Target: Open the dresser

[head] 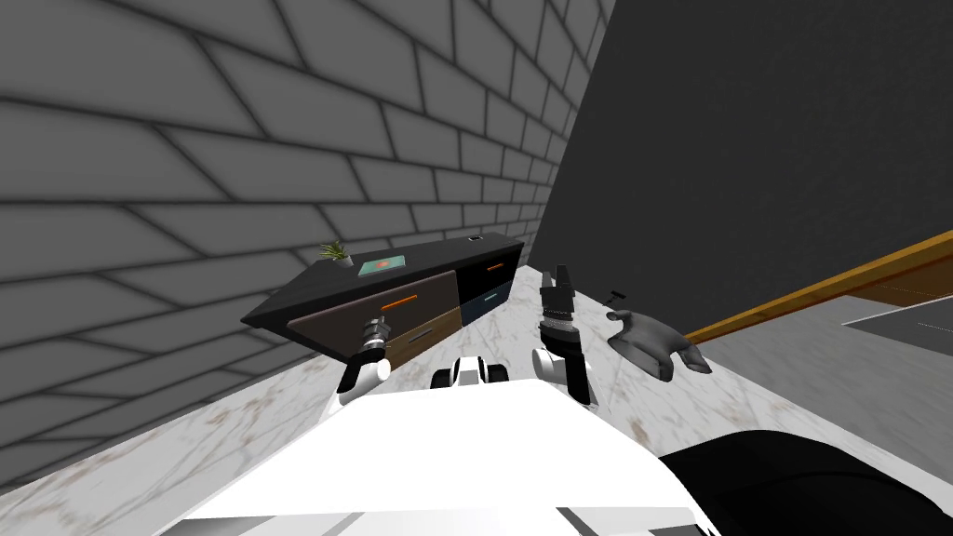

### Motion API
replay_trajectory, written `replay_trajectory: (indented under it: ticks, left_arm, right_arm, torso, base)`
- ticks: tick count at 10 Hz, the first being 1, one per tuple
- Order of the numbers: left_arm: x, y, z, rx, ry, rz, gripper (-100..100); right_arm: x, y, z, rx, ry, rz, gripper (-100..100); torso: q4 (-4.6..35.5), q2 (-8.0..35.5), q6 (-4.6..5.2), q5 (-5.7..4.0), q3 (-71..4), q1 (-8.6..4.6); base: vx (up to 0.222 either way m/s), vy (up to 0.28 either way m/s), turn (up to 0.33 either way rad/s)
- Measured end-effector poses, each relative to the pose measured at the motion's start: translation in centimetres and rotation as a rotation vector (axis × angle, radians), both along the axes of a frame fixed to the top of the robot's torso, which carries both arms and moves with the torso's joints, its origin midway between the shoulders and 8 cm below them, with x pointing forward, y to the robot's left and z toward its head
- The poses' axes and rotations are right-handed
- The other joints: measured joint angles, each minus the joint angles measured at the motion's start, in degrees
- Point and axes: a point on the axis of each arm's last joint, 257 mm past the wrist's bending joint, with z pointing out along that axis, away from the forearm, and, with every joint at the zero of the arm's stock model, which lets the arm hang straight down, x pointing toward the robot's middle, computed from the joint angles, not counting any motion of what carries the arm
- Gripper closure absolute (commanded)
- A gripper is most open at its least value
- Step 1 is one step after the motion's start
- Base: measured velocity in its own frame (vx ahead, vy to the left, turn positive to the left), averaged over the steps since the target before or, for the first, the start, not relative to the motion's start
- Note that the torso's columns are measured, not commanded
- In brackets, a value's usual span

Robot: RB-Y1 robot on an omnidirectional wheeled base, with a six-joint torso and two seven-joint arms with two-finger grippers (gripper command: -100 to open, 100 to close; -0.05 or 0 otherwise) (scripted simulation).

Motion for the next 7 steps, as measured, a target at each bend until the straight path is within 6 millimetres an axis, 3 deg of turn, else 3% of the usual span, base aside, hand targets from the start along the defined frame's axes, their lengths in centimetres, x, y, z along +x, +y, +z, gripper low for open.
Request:
replay_trajectory:
  ticks: [2, 3, 7]
  left_arm:
    - [-0.2, 0.0, 0.2, 0.002, 0.001, -0.002, 100]
    - [-0.2, 0.0, 0.2, 0.001, 0.002, -0.002, -100]
    - [0.1, 2.4, 2.1, 0.084, 0.008, -0.020, -100]
  right_arm:
    - [0.0, 0.0, 0.0, 0.000, 0.000, 0.000, 0]
    - [0.0, 0.0, 0.0, 0.000, 0.000, 0.000, 0]
    - [0.0, 0.0, 0.0, 0.000, 0.000, 0.000, 0]
  torso:
    - [-0.07, -0.29, 0.00, 0.03, -0.17, 0.13]
    - [-0.17, -0.64, 0.00, 0.10, -0.38, 0.39]
    - [-0.11, -0.42, 0.00, 0.05, -0.26, 0.17]
  base:
    - [-0.125, -0.087, 0.007]
    - [-0.011, -0.014, -0.002]
    - [0.065, 0.013, 0.002]
